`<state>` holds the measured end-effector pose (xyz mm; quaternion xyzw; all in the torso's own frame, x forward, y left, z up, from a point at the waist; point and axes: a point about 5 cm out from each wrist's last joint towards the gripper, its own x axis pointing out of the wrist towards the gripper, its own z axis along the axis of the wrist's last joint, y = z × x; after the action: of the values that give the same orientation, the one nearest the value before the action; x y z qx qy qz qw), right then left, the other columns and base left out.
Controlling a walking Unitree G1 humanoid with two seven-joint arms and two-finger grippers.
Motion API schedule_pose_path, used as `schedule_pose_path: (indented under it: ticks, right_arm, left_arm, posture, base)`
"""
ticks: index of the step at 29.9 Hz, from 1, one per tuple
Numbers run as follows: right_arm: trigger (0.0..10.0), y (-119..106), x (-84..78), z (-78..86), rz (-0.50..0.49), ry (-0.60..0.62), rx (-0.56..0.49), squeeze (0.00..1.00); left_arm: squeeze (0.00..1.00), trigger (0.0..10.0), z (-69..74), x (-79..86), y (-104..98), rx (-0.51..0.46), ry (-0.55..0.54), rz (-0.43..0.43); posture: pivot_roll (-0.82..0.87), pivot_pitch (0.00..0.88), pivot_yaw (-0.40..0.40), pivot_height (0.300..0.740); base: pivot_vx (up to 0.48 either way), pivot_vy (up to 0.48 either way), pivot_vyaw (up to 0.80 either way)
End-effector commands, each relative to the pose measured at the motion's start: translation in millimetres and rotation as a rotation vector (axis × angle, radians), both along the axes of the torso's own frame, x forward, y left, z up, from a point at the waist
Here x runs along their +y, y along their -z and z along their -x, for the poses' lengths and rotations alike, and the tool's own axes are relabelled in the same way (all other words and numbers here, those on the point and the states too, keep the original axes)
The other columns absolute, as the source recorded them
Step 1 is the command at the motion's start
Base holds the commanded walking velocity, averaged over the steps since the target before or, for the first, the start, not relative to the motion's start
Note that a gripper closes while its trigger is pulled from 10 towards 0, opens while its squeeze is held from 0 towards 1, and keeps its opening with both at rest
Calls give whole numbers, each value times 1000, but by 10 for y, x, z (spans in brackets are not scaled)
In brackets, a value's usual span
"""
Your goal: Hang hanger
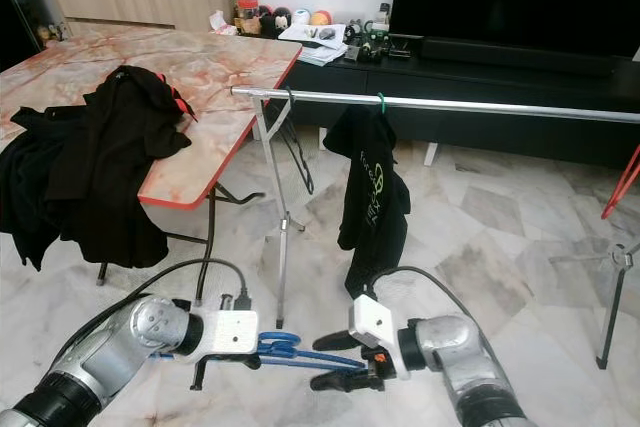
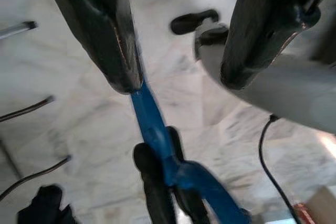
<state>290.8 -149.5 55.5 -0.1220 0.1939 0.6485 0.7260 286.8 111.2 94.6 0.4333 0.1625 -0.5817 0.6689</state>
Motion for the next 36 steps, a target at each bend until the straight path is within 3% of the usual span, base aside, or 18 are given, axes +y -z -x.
schedule_pose_path:
  ticks: [1, 5, 8, 14, 17, 23, 29, 36]
  right_arm:
    - [10000, -6, 44, -28, 6, -7, -12, 0]
    - [10000, 9, 60, -20, 12, -16, -10, 0]
    - [10000, 42, 59, -26, 49, 9, -56, 0]
    - [10000, -45, 85, -153, 20, 134, -205, 0]
    - [10000, -69, 88, -176, 9, 153, -231, 0]
    - [10000, -58, 104, -165, -3, 139, -213, 0]
    - [10000, 164, 84, 45, 67, -6, -44, 0]
    - [10000, 199, 136, 42, 76, 30, -80, 0]
  left_arm:
    - [0, 10000, 37, -73, -75, 5, 23, 11]
    - [0, 10000, 28, -115, -128, -5, 24, 19]
    - [0, 10000, 36, -149, -167, -8, 16, 22]
    - [0, 10000, 69, -191, -187, 10, 11, 29]
    - [0, 10000, 69, -199, -186, 14, 8, 28]
    - [0, 10000, 71, -211, -183, 20, 3, 24]
    - [0, 10000, 77, -228, -196, 16, 3, 21]
    - [0, 10000, 93, -253, -210, 15, 13, 22]
  posture:
    - [49, 0, -35, 740]
    - [51, 0, -41, 740]
    - [52, 0, -46, 740]
    - [53, 0, -49, 740]
    - [52, 0, -51, 740]
    - [55, 0, -51, 740]
    - [57, 0, -52, 740]
    - [57, 0, -52, 740]
  base:
    - [0, 0, 0]
    - [0, 0, 0]
    - [0, 0, 0]
    - [0, 0, 0]
    - [0, 0, 0]
    - [0, 0, 0]
    - [0, 0, 0]
    - [0, 0, 0]
